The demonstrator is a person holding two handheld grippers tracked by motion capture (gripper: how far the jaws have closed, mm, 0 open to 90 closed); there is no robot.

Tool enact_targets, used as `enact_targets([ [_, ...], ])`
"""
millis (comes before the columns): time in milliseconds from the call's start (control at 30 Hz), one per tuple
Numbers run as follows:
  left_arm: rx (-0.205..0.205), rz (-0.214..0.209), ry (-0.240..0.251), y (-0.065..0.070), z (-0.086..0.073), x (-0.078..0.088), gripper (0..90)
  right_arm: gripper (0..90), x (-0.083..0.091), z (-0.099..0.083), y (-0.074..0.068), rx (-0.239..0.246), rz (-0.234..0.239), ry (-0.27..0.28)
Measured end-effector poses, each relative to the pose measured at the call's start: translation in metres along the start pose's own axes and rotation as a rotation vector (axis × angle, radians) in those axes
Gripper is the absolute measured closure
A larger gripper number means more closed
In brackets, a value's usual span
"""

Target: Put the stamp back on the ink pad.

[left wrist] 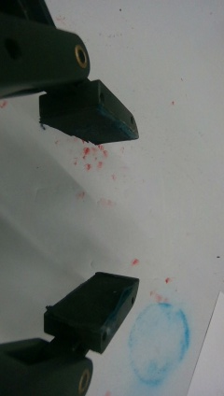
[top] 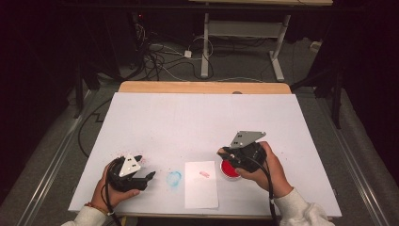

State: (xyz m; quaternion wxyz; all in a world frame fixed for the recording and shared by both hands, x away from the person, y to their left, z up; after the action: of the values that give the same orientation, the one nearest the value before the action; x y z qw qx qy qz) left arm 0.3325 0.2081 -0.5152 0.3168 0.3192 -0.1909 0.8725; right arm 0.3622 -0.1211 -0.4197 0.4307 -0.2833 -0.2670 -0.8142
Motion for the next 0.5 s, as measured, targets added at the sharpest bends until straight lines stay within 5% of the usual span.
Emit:
enact_targets([
  [500, -0.018, 0.000, 0.001, 0.003, 0.002, 0.001, 24.2, 76.1, -0.025, -0.029, 0.005, -0.020, -0.008, -0.122],
])
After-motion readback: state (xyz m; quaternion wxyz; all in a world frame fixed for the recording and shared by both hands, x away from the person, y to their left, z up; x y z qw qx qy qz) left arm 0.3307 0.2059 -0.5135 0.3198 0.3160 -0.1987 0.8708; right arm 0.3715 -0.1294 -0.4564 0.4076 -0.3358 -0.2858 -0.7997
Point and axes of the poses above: each handheld gripper's, and its own axes: x roughly backward along the jaws, z roughly out of its top, y roughly to its right, the point moved 5 cm from there along -x, roughly forward along the jaws, and after that the axes turned 3 degrees about x, right-handed, at the moved point
